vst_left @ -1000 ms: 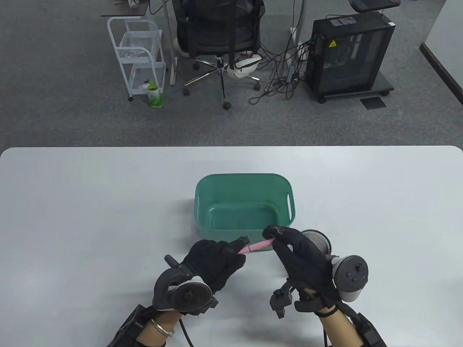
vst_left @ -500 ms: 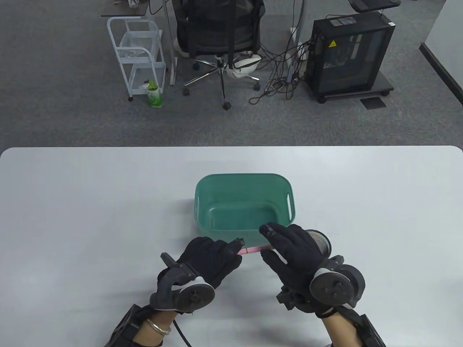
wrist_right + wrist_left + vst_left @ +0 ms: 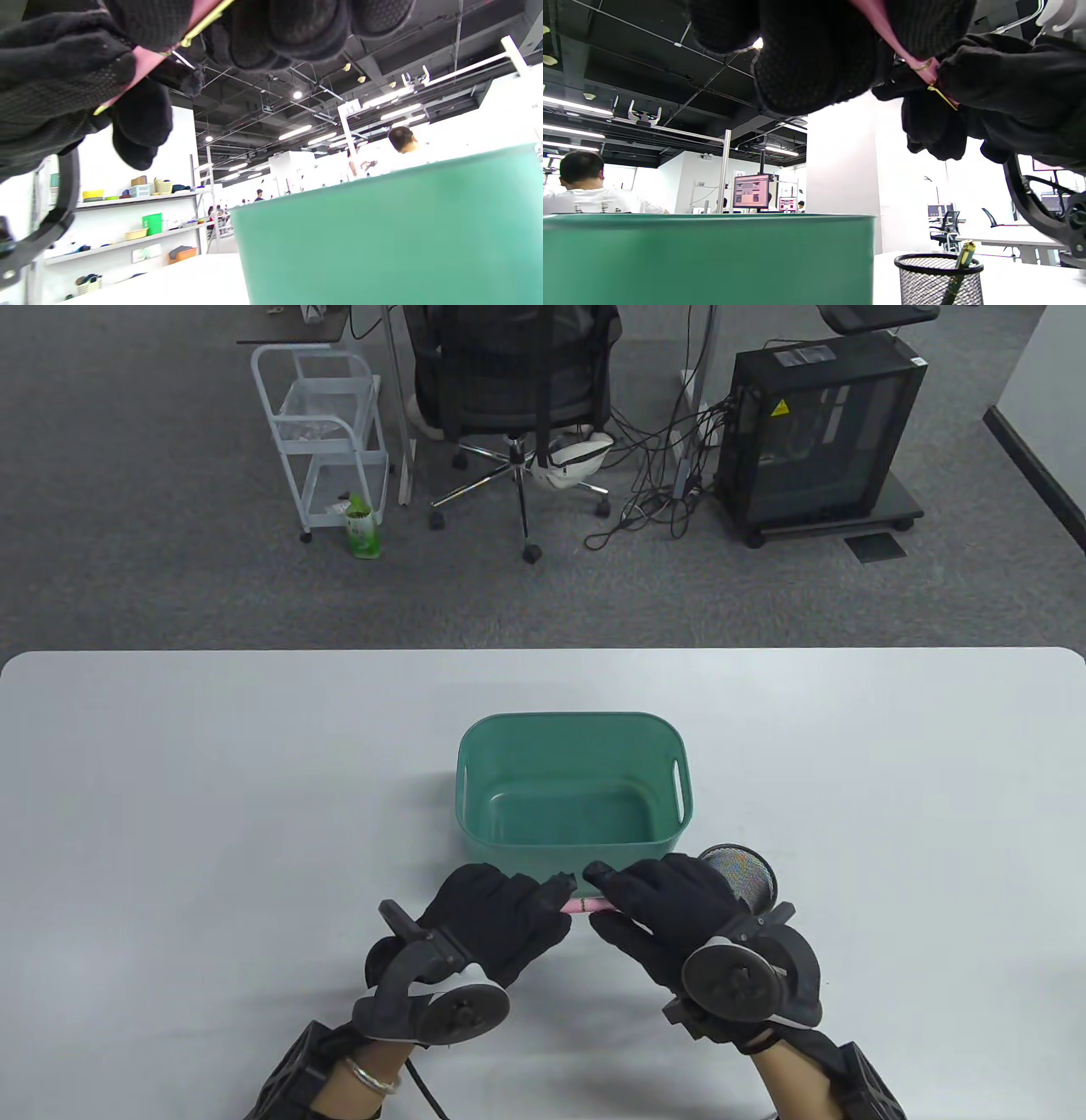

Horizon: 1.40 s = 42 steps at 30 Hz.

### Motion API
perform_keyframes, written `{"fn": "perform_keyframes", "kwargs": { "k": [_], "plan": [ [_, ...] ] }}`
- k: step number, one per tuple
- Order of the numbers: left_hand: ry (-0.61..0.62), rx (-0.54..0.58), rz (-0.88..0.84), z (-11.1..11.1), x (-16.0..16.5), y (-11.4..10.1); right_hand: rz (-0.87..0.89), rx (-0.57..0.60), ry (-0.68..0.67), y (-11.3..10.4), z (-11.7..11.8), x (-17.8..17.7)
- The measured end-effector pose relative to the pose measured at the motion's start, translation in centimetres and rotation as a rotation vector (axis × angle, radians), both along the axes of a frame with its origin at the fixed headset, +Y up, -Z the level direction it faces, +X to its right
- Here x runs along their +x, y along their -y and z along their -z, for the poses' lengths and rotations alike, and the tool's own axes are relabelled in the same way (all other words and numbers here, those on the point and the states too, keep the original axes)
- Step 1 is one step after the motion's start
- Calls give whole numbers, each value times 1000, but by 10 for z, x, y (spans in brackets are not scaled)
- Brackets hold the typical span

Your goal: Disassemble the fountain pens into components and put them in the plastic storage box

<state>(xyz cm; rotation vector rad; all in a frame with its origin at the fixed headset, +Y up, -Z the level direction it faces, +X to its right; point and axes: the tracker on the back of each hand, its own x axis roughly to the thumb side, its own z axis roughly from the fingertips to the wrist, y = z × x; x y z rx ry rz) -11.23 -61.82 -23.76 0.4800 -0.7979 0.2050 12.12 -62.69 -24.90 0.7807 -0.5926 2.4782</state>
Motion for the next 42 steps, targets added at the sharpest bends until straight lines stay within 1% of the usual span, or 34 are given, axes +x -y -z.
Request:
{"fn": "perform_keyframes", "kwargs": {
  "k": [3,6,12,18,21,22,23,24,26,28,30,34,39,42],
  "plan": [
    [12,1,-18,0,-2,-2,45,-17,-41,-1,1,2],
    [23,9,3,-2,-2,-4,46,0,-58,-2,-1,2],
    [65,-30,10,-4,-5,-12,72,1,-115,-3,-2,2],
    [80,-37,15,-4,-9,-14,83,-19,-154,-3,0,2],
    [93,-47,3,-4,-10,-16,83,23,-154,-5,-3,3],
    [52,-41,-8,-4,-15,-17,86,46,-114,-6,-3,7],
    [0,-33,-18,-1,-27,-22,73,114,-11,-10,-3,20],
    [-1,-31,-57,1,-40,-25,65,141,36,-15,0,36],
    [-3,-43,-164,4,-60,-32,128,107,63,-20,1,51],
    [-21,-48,-215,4,-70,-37,208,100,58,-24,1,59],
    [-20,-33,-237,3,-72,-39,205,106,80,-25,1,61],
    [-35,-21,-217,3,-69,-39,181,107,105,-23,3,61],
    [-45,-29,-221,2,-70,-41,148,109,130,-22,3,59],
    [-59,-41,-215,2,-71,-41,156,98,101,-22,4,56]
  ]
}}
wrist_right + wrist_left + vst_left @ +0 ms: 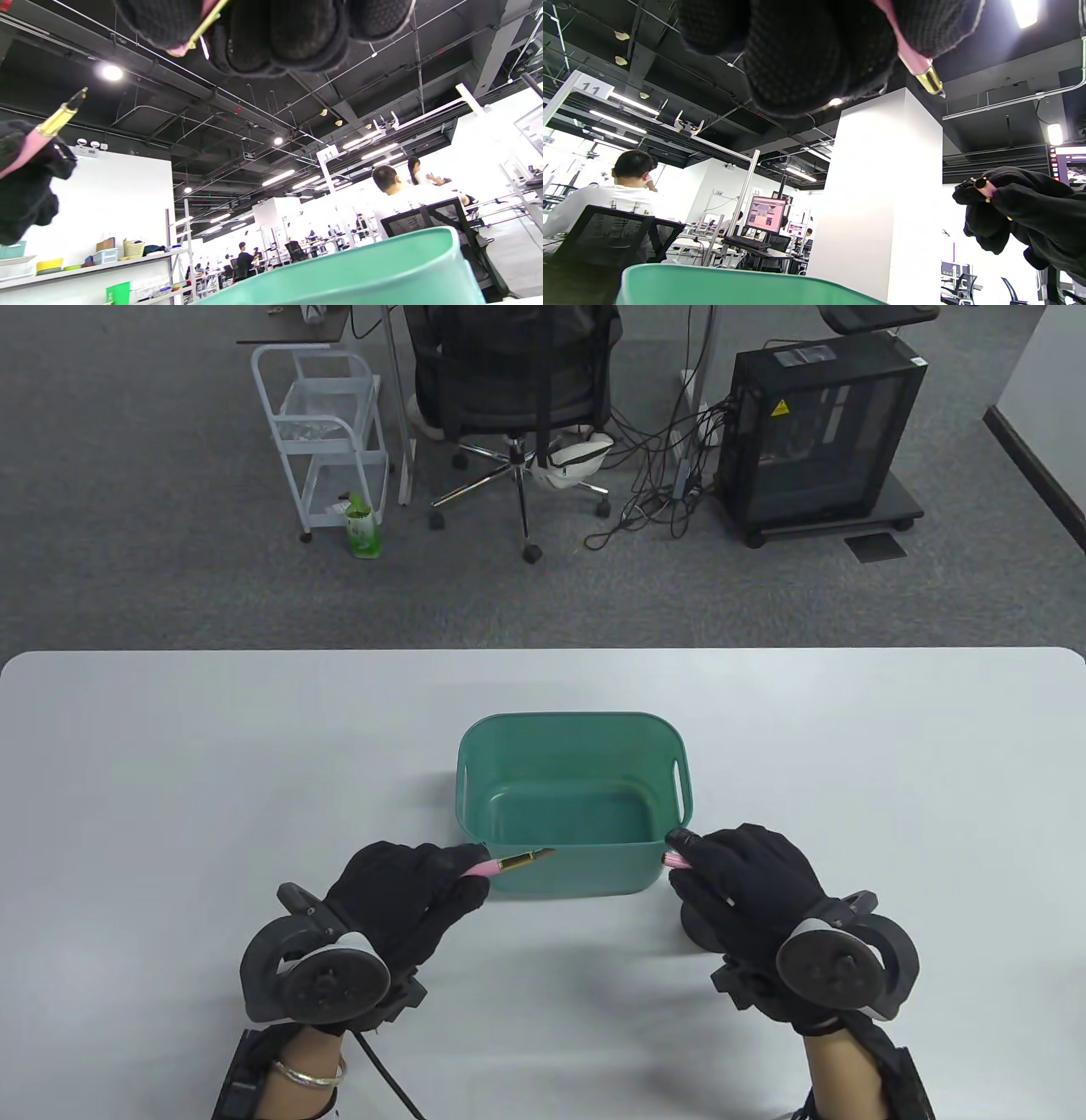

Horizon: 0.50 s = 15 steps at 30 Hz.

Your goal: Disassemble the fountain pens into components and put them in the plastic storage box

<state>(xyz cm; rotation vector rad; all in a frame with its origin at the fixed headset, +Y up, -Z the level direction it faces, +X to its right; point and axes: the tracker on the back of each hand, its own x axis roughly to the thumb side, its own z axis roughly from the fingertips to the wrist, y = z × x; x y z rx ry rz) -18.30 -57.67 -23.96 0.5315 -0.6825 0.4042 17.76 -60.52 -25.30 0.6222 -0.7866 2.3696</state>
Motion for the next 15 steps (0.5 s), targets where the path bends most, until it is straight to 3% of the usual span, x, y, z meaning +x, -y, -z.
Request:
{"fn": "perform_keyframes", "kwargs": {
  "k": [15],
  "plan": [
    [1,42,73,-8,11,0,-179,-28,-14,19,4,-39]
  ]
}}
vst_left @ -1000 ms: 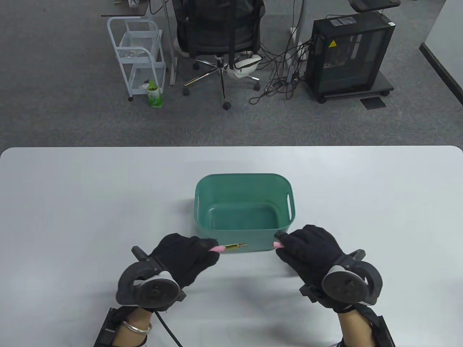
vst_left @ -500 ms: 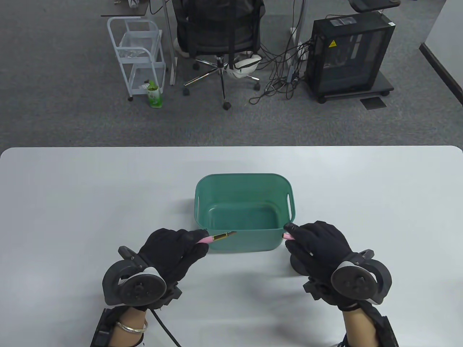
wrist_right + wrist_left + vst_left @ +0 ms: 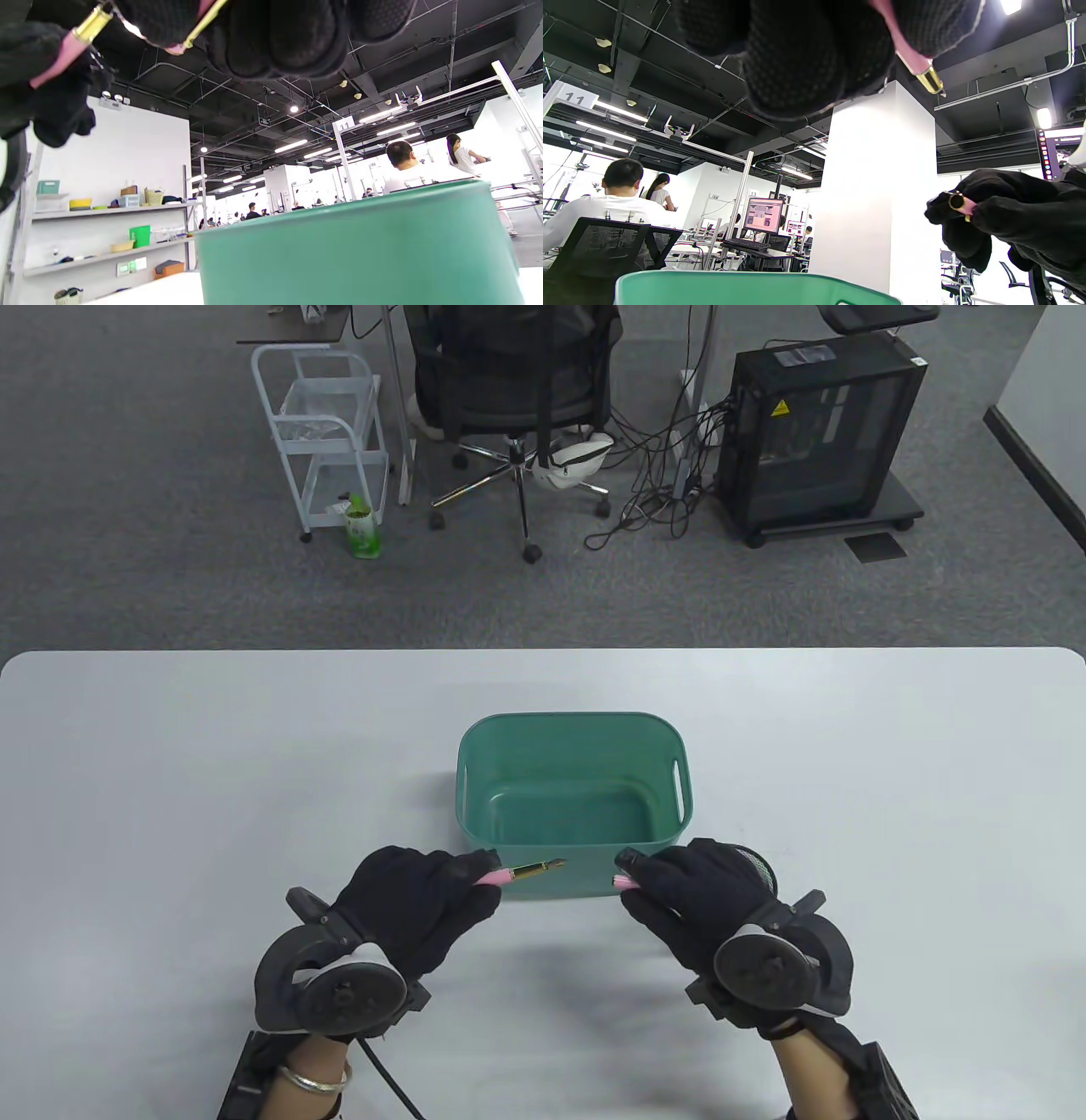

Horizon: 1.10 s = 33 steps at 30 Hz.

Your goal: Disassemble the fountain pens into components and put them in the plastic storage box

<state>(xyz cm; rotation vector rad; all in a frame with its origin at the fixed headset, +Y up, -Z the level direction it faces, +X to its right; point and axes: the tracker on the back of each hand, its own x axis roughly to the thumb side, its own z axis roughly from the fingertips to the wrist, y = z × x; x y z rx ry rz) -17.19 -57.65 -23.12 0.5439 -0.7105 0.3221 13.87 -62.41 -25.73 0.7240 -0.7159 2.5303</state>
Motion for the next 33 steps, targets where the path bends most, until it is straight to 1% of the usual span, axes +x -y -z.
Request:
{"fn": "perform_keyframes", "kwargs": {
  "k": [3,5,7,11,16,22,26,33],
  "plan": [
    [-19,24,13,-4,-2,-2,-20,-18,28,2,5,-5],
    [-17,27,-4,-6,-5,-5,-37,-51,48,2,11,-10],
    [-11,38,-23,-9,-7,-7,-65,-91,62,2,19,-18],
    [-15,62,-28,-14,-10,-11,-98,-115,100,-4,36,-29],
    [-7,72,-46,-18,-13,-14,-72,-183,178,-10,63,-41],
    [-5,78,-42,-20,-13,-15,-10,-292,287,-11,94,-45],
    [5,84,-54,-22,-14,-16,-5,-340,335,-8,108,-45],
    [11,82,-64,-21,-15,-17,-102,-372,354,9,118,-49]
  ]
}}
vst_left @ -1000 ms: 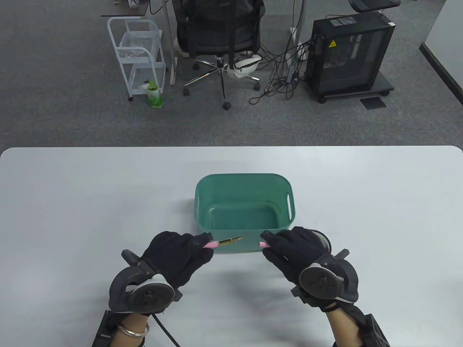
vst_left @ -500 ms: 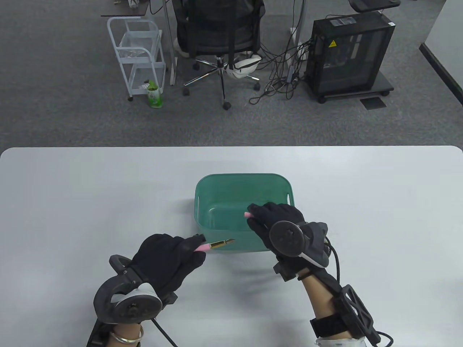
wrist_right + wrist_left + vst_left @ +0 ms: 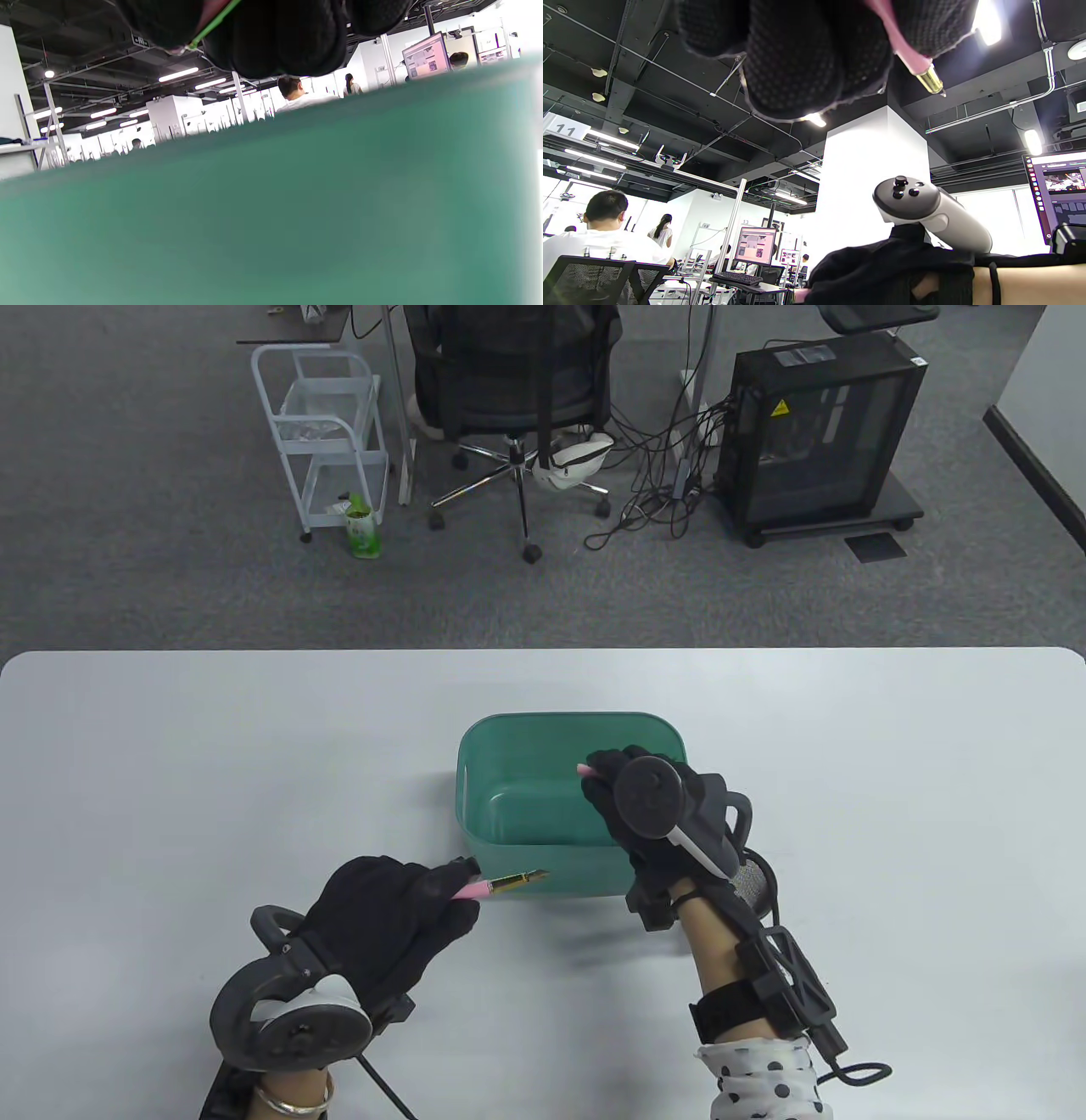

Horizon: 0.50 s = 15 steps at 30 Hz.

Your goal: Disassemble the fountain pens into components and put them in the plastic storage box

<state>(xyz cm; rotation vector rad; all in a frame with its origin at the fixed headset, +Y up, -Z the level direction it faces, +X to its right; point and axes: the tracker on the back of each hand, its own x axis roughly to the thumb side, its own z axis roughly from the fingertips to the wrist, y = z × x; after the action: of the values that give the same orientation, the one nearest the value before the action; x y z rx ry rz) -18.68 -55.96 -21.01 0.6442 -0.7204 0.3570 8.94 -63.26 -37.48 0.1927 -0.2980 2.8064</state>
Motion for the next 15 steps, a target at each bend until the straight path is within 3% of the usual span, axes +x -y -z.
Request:
{"fn": "perform_keyframes", "kwargs": {
  "k": [15],
  "plan": [
    [-6,1,37,2,6,2,-105,-30,-41,17,1,-11]
  ]
}}
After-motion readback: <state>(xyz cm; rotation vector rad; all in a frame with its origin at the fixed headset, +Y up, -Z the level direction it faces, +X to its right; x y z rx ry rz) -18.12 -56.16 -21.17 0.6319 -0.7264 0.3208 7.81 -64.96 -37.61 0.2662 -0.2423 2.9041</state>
